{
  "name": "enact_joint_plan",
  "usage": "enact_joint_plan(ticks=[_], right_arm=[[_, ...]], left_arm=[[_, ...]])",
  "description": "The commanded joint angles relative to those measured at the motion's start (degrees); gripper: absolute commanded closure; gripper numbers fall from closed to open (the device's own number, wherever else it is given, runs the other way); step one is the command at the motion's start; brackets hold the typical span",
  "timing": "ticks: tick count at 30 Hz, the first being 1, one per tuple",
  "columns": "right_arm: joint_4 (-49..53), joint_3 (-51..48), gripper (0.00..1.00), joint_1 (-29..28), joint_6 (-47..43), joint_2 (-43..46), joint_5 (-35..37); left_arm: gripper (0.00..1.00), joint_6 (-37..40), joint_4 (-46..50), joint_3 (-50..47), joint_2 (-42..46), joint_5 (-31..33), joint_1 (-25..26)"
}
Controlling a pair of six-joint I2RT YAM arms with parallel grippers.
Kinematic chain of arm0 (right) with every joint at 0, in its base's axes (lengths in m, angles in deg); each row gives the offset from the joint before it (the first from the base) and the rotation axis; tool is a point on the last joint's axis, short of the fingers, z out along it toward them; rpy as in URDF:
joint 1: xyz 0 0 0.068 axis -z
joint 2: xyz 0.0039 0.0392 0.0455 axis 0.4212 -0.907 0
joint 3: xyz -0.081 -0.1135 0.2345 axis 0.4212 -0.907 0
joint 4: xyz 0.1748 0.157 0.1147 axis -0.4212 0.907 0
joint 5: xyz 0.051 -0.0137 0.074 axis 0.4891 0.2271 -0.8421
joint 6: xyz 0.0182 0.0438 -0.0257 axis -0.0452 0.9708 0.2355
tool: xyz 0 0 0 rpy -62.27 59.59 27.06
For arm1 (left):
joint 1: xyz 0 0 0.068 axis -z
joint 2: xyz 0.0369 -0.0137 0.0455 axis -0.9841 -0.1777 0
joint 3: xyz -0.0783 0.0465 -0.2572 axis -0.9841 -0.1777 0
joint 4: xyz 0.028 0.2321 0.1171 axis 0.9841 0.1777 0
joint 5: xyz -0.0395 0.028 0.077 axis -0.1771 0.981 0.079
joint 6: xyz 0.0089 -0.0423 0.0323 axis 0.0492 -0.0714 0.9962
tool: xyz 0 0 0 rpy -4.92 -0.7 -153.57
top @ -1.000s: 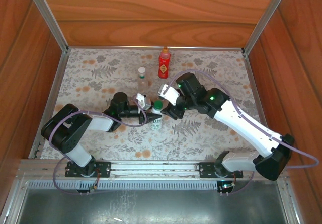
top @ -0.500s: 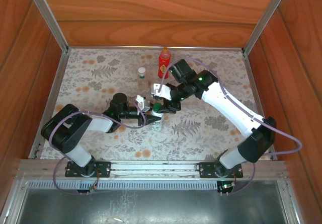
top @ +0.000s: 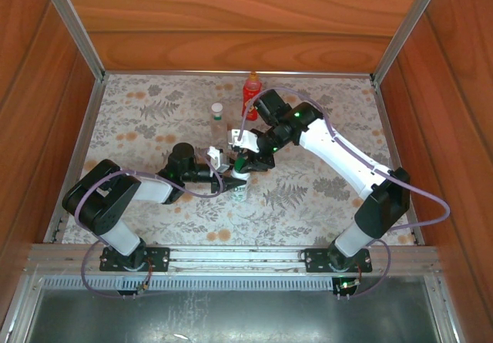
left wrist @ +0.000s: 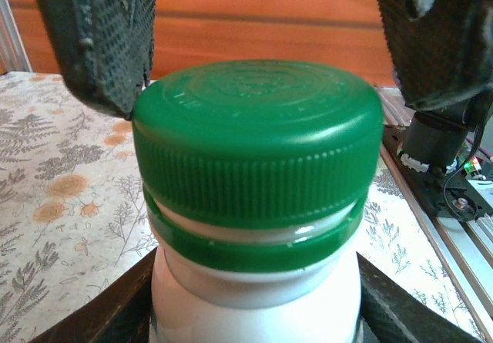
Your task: Screw on the bottle caps
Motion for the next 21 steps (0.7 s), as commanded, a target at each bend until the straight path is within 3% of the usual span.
enact_joint_plan(ticks=[1, 11, 16, 21], right_arm=[[1.74, 1.13, 0.48, 0.3, -0.45, -1.06, -1.21], [2.26, 2.0, 0.54, 0.43, -0.03, -2.44, -0.84], [2.61, 2.1, 0.62, 0.49, 0.78, -2.4, -0.24], [2.3, 1.18, 0.65, 0.46, 4.72, -1.7, 0.53]], left_arm=[[0.47, 0.04, 2.62, -1.14, 0.05, -1.54, -0.23], [0.47, 0.07, 2.72, -1.08, -0.08, -1.57, -0.37], [0.47, -0.03, 2.75, -0.97, -0.02, -1.04, -0.33], [0.47, 0.23, 2.83, -0.53, 0.61, 5.37, -0.48]])
